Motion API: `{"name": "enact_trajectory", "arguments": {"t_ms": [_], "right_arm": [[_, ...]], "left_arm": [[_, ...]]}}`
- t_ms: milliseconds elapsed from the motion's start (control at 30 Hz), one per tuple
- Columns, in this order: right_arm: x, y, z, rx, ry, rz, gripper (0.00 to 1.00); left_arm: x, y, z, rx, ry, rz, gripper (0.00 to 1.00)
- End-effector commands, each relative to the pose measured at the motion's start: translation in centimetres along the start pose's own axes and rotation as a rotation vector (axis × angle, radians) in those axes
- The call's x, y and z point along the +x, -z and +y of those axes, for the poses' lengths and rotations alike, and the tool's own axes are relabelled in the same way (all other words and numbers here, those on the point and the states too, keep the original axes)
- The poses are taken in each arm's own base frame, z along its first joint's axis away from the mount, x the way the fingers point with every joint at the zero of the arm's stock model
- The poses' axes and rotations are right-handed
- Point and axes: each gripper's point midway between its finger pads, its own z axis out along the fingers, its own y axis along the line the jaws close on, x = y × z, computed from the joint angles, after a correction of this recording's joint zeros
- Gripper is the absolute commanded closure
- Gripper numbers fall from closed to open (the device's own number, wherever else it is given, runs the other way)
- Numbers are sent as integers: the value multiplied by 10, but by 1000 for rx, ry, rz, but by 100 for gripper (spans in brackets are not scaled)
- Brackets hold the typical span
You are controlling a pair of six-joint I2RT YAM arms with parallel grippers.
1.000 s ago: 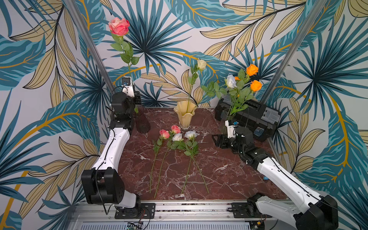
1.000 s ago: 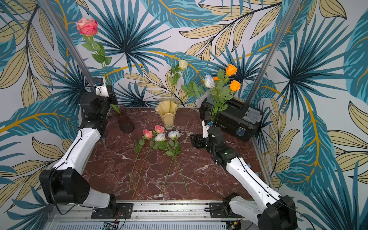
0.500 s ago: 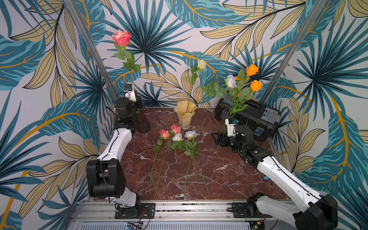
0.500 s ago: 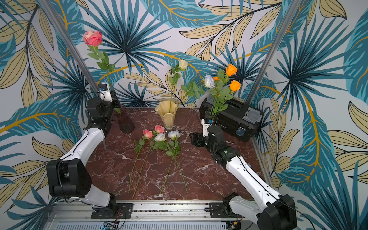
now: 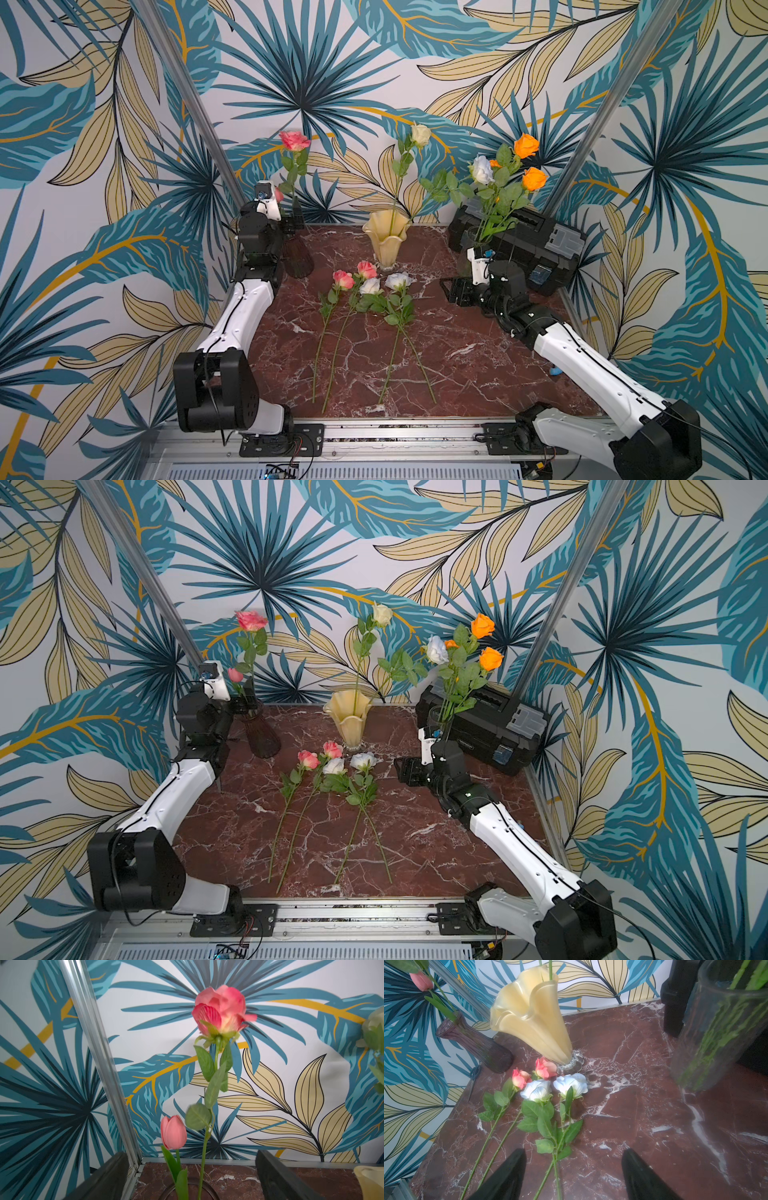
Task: Arrange the flowers in different vases according to their variety
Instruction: Insert the flower into the vase, then pick up the flower at the center of the board.
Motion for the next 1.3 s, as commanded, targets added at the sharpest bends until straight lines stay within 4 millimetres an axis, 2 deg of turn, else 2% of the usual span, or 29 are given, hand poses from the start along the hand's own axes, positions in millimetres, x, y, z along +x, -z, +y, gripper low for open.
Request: {"name": "enact_trajectory", "arguments": {"t_ms": [0,133,300,500,700,833,933,1133,1267], "right_arm": [[11,-3,5,-21,14,44,23],[27,-5,4,-19,19,101,23],[33,-8,9,-35,26,124,23],[51,-16,18,-49,63,197,23],[86,-29,28,-44,125,323,24],[116,-37,32,-19,169,418,25],[135,-42,34,-5,190,475,27],[167,-48,29,64,264,582,29],[180,-52,28,100,321,618,31]], "left_arm": [[-6,23,-2,-4,-14,21,0],[-6,50,-20,37,-64,72,0],[9,90,-45,101,-75,167,0],[43,140,-67,187,-34,287,1],[88,173,-88,322,18,459,2],[121,187,-103,405,66,566,3],[136,193,-106,422,86,614,3],[151,196,-117,473,120,673,3],[157,195,-123,498,132,702,3]]}}
